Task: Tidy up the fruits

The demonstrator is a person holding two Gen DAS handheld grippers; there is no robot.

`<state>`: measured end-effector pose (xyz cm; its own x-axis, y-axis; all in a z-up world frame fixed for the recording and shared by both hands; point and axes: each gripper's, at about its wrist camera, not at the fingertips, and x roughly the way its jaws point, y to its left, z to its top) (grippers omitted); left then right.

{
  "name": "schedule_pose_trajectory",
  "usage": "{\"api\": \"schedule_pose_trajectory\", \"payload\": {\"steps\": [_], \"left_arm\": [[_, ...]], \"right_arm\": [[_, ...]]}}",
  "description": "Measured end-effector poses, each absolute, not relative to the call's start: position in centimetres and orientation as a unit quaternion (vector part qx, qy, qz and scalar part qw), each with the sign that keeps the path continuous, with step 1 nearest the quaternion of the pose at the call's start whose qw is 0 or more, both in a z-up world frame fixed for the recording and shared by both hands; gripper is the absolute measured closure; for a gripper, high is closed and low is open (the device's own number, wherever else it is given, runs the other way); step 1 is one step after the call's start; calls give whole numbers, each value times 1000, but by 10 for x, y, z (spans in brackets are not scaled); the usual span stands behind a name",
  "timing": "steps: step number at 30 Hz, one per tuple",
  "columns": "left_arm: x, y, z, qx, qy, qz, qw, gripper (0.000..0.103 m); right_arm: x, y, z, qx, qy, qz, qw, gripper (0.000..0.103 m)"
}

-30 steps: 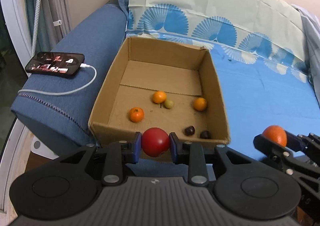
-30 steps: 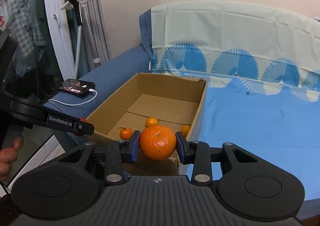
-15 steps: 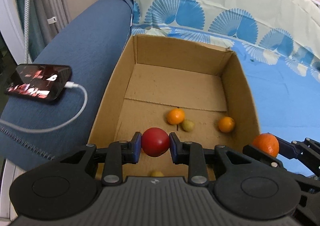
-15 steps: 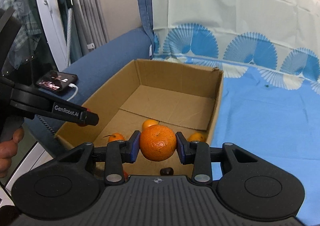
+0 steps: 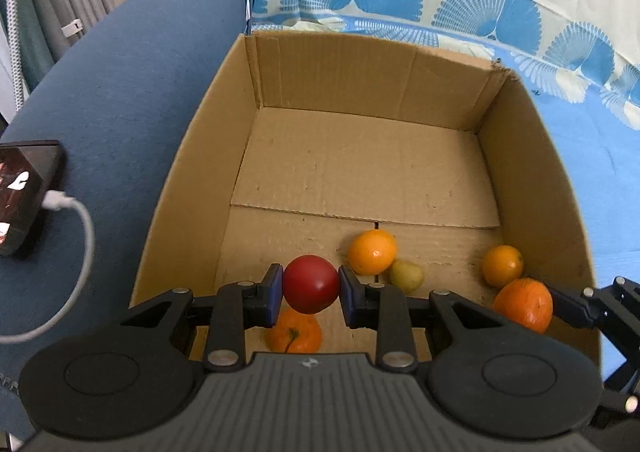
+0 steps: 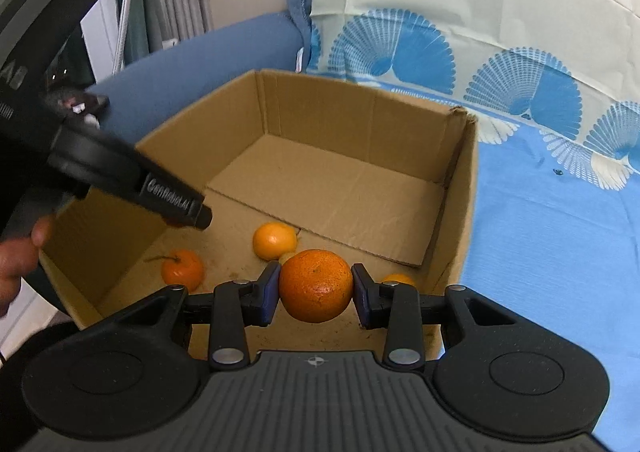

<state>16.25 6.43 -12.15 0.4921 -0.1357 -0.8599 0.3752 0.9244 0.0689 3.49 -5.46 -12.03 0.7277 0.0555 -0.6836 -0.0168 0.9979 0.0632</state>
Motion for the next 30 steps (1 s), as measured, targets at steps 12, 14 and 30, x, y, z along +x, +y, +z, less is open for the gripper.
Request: {"api": "schedule_pose_trajectory", "payload": {"steps": [12, 14, 30], "left_arm": [[160, 61, -116, 131, 452, -152, 869, 0], [155, 60, -109, 144, 458, -154, 864, 0], [32, 109, -47, 112, 451, -139, 874, 0]], "right_arm": [[32, -49, -116, -36, 335, 12, 942, 15], [23, -48, -110, -53, 324, 17, 944, 14], [-88, -18, -49, -14, 307, -25, 951, 4]]}}
